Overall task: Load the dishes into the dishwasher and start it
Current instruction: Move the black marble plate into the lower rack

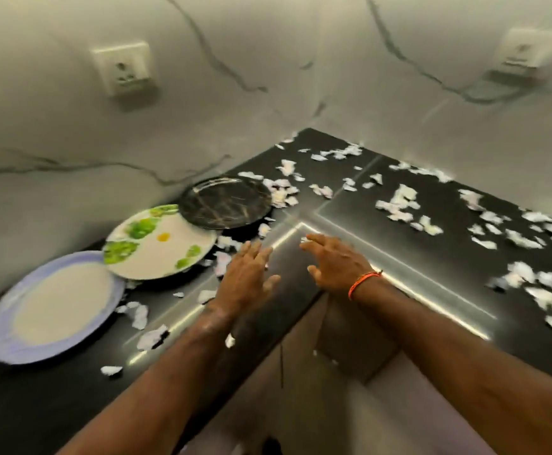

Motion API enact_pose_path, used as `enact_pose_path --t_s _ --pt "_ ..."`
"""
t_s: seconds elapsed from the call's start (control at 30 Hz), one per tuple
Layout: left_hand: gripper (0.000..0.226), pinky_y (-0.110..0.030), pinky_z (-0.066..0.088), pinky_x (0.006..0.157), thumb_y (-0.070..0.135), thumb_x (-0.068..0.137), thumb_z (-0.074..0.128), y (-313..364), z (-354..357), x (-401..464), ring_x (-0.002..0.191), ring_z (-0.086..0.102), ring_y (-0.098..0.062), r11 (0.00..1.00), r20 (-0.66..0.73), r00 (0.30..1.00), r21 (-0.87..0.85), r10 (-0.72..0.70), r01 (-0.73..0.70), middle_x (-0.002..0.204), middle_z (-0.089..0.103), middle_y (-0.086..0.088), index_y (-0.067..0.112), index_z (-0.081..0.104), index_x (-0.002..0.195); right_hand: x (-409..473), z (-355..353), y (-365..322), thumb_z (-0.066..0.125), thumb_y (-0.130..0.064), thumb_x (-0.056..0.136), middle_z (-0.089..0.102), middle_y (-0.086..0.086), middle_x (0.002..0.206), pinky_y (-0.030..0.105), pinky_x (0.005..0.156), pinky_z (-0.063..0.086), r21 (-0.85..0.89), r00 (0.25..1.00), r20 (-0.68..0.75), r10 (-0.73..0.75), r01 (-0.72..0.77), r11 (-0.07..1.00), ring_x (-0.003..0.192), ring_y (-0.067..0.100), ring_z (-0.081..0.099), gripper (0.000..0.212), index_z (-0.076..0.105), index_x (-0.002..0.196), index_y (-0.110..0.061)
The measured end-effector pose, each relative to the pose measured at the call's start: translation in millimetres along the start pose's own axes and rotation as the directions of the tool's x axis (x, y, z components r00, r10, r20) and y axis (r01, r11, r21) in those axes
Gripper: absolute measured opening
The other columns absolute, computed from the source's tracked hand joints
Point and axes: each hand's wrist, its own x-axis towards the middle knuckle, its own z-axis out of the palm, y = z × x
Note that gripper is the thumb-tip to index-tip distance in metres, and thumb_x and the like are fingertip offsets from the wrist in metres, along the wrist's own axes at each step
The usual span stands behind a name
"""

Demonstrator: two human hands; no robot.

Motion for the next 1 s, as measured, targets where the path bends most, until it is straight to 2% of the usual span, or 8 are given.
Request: enact_pose_path --t_s 0.1,0.17,0.3,0.43,0.57,0.73,0.9,1.0 --pt "0.078 -0.042 0.02 0.124 0.047 0.09 0.067 -56 -21 -1 0.15 0.027 -0.035 0.993 -0.053 0.992 0.033 -0.115 0.117 0.16 0.034 -0.018 0.011 0.039 0.153 60 18 -29 0.063 -0.029 0.086 0.046 0.003 0.147 0.046 0.101 0.046 -0.095 0.99 0.074 -0.122 0.129 0.987 0.128 0.031 0.051 0.056 0.049 0.139 -0.02" --pt "0.079 -0.044 0.021 0.123 0.047 0.092 0.065 -82 -30 -5 0.15 0.024 -0.036 0.98 -0.042 0.982 0.079 -0.182 0.185 0.163 0.029 -0.017 0.013 0.034 0.156 89 28 -43 0.061 -0.029 0.082 0.047 0.005 0.143 0.046 0.099 0.048 -0.128 0.982 0.092 -0.166 0.177 0.976 0.124 0.033 0.054 0.059 0.048 0.139 -0.019" --pt "0.076 -0.049 0.025 0.121 0.048 0.096 0.058 -120 -40 -13 0.153 0.017 -0.036 0.947 0.024 0.963 0.187 -0.268 0.259 0.166 0.02 -0.016 0.015 0.028 0.158 129 49 -63 0.065 -0.028 0.084 0.038 0.009 0.153 0.047 0.102 0.047 -0.229 0.962 0.185 -0.199 0.239 0.944 0.13 0.033 0.049 0.07 0.039 0.148 -0.019" --pt "0.081 -0.051 0.018 0.123 0.042 0.095 0.059 -136 -42 -9 0.155 0.008 -0.033 0.917 0.123 0.946 0.311 -0.299 0.25 0.169 0.008 -0.011 0.019 0.017 0.16 166 66 -63 0.062 -0.029 0.086 0.037 0.009 0.154 0.05 0.106 0.042 -0.222 0.951 0.203 -0.231 0.275 0.935 0.129 0.035 0.049 0.069 0.032 0.149 -0.021" --pt "0.079 -0.051 0.02 0.123 0.043 0.095 0.058 -138 -37 6 0.155 0.009 -0.033 0.901 0.11 0.928 0.304 -0.356 0.31 0.169 0.011 -0.011 0.018 0.019 0.16 202 74 -53 0.058 -0.024 0.089 0.041 0.008 0.15 0.051 0.104 0.042 -0.193 0.949 0.215 -0.231 0.273 0.942 0.128 0.035 0.048 0.064 0.032 0.148 -0.02" --pt "0.077 -0.049 0.022 0.123 0.044 0.097 0.057 -131 -32 37 0.154 0.012 -0.032 0.883 0.071 0.904 0.257 -0.422 0.392 0.168 0.014 -0.011 0.017 0.022 0.159 244 87 -32 0.057 -0.02 0.091 0.059 0.001 0.135 0.048 0.103 0.043 -0.217 0.925 0.269 -0.267 0.328 0.919 0.123 0.029 0.053 0.05 0.047 0.14 -0.028" --pt "0.076 -0.046 0.027 0.121 0.042 0.095 0.059 -133 -26 70 0.153 0.017 -0.031 0.858 0.035 0.877 0.231 -0.479 0.46 0.167 0.018 -0.011 0.016 0.025 0.158 263 96 -12 0.048 -0.018 0.095 0.067 -0.001 0.122 0.04 0.094 0.048 -0.2 0.881 0.17 -0.442 0.47 0.859 0.112 0.025 0.06 0.04 0.055 0.133 -0.026" --pt "0.077 -0.045 0.029 0.121 0.035 0.094 0.061 -134 -22 86 0.152 0.02 -0.032 0.846 0.001 0.856 0.152 -0.517 0.51 0.167 0.017 -0.012 0.015 0.023 0.159 267 97 1 0.054 -0.02 0.093 0.069 -0.003 0.122 0.039 0.09 0.049 -0.165 0.861 0.045 -0.506 0.506 0.846 0.11 0.022 0.063 0.037 0.059 0.13 -0.025"
